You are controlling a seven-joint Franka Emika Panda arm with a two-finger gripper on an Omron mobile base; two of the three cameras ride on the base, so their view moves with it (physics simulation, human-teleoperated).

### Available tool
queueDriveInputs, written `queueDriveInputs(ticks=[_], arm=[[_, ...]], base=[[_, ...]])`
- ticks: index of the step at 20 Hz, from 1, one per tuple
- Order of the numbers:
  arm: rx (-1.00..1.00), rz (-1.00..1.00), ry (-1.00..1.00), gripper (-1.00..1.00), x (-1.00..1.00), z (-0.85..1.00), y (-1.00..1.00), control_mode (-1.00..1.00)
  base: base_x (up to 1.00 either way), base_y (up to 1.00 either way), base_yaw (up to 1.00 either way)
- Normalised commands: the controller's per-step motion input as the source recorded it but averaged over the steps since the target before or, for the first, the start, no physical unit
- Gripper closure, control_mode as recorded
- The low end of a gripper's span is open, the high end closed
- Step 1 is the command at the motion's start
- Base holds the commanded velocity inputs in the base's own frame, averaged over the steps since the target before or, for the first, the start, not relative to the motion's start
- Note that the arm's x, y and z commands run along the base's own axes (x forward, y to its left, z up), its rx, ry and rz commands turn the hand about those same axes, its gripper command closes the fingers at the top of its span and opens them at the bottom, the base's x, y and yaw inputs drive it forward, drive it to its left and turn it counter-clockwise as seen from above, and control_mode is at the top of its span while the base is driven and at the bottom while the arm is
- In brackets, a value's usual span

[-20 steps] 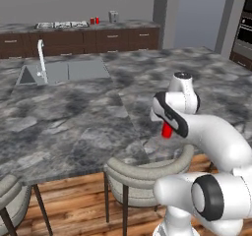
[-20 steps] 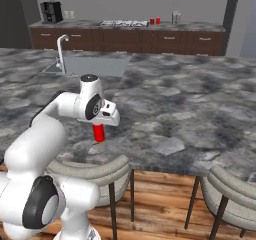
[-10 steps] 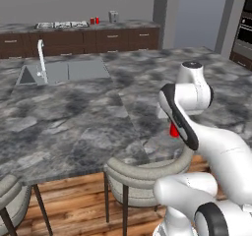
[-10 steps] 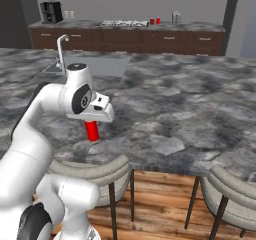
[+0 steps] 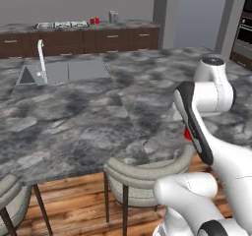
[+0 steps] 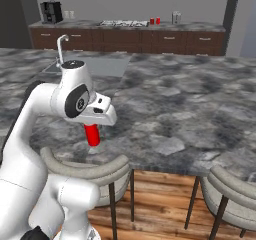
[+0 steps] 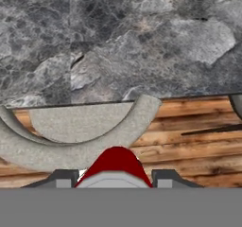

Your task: Four empty soda cans are scattered around the kitchen. Gather all the cans and cluster them next to the stove for recycling.

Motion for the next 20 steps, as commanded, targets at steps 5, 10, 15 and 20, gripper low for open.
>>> queueDriveInputs(ticks=[5,10,15,20], arm=[[0.0,0.0,0.0,1.0,0.0,0.0,0.0,1.0],[0.0,0.0,0.0,1.0,0.0,0.0,0.0,1.0],[0.0,0.0,0.0,1.0,0.0,0.0,0.0,1.0],[0.0,0.0,0.0,1.0,0.0,0.0,0.0,1.0]], base=[[-0.2,-0.78,0.0],[-0.38,-1.0,0.0],[-0.33,-1.0,0.0],[-0.18,-1.0,0.0]])
